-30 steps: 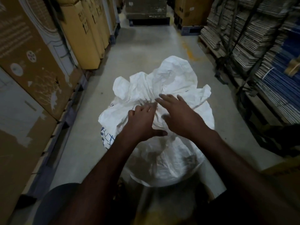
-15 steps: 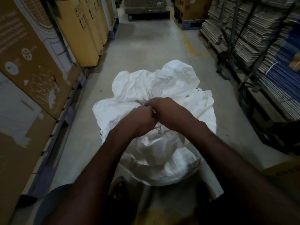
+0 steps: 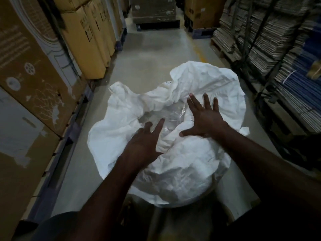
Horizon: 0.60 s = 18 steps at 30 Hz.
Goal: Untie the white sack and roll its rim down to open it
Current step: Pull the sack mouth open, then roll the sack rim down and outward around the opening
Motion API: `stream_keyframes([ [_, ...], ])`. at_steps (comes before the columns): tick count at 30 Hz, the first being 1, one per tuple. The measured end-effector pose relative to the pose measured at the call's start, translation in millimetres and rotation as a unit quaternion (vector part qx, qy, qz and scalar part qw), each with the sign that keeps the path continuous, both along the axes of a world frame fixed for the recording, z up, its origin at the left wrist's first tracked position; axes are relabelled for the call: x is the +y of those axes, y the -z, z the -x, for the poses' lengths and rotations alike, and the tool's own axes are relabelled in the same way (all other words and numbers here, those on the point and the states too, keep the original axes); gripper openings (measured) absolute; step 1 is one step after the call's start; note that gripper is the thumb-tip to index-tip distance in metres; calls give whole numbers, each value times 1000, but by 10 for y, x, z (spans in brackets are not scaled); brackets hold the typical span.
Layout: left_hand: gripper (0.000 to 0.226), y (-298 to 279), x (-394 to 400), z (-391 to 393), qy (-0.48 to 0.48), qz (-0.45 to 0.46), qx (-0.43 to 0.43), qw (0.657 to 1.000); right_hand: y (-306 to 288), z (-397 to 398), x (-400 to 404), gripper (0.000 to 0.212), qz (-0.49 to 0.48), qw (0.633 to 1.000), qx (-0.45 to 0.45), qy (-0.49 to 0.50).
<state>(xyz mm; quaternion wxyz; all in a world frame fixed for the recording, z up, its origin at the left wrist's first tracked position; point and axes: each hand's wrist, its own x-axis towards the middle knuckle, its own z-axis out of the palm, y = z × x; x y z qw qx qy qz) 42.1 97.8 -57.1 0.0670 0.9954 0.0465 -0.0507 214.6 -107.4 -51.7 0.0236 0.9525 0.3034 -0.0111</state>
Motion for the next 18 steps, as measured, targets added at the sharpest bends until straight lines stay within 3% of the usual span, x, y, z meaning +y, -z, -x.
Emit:
stream_keyframes([
  [3, 113, -13, -71, -81, 88, 32, -72, 993, 47, 61, 44, 148, -10, 1000, -5, -20],
  [5, 85, -47, -113, -212, 115, 61, -160, 979, 11, 159, 121, 137, -25, 998, -33, -45],
  [7, 72, -182, -176, -375, 87, 81, -218, 969, -95, 242, 251, 115, -38, 994, -64, -74],
  [11, 85, -367, -34, -750, 35, -52, -181, 981, -237, 312, 508, 75, -43, 986, -95, -129],
  [13, 107, -347, 224, -925, 35, -97, -158, 982, -131, 275, 497, 82, -25, 981, -110, -157],
  [15, 132, -358, 495, -1095, 73, -135, -117, 981, 1, 183, 389, 109, 7, 980, -125, -152],
  [18, 147, -477, 865, -1378, 128, -162, -56, 977, 110, -58, 129, 126, 30, 987, -131, -91],
])
